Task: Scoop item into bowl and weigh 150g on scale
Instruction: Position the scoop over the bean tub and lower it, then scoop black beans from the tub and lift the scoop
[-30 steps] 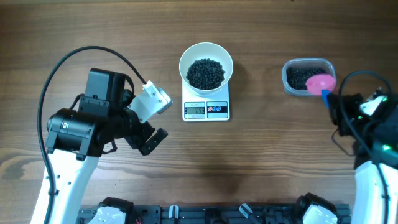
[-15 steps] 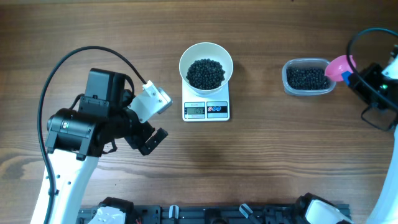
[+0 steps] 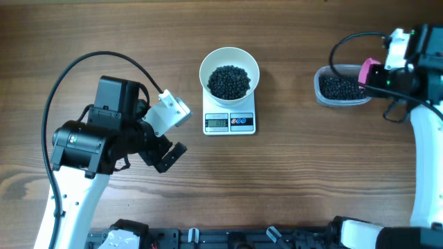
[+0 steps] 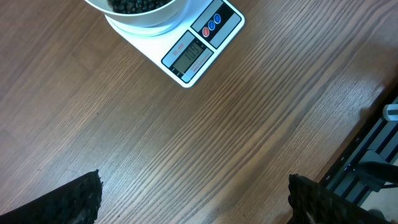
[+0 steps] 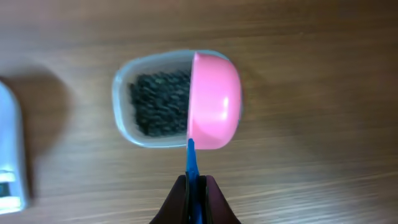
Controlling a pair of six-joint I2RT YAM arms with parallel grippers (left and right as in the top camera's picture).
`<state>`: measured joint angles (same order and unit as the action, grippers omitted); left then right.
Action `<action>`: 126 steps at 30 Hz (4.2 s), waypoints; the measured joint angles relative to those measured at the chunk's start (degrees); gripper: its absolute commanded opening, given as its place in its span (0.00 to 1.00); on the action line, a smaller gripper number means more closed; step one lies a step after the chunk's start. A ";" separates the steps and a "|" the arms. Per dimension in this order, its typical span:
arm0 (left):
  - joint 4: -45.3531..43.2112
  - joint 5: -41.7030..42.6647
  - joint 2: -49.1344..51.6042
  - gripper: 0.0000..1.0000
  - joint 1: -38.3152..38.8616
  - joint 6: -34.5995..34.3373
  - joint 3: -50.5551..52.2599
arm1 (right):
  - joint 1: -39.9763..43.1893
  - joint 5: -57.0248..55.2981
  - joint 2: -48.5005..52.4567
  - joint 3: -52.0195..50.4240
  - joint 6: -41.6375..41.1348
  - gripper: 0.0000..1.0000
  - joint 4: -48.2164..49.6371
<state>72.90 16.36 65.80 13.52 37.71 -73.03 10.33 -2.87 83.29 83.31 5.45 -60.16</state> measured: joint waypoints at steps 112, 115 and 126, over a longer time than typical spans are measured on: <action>0.00 0.00 0.00 1.00 0.00 0.00 0.00 | 20.72 42.27 24.41 -1.81 -2.25 0.04 2.12; 0.00 0.00 0.00 1.00 0.00 0.00 0.00 | 22.10 43.47 24.41 -1.81 -2.27 0.04 2.12; 0.00 0.00 0.00 1.00 0.00 0.00 0.00 | 25.11 49.94 24.41 -1.86 -2.47 0.04 2.14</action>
<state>72.90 16.36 65.80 13.52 37.71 -73.03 35.44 47.07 107.70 81.45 2.98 -58.02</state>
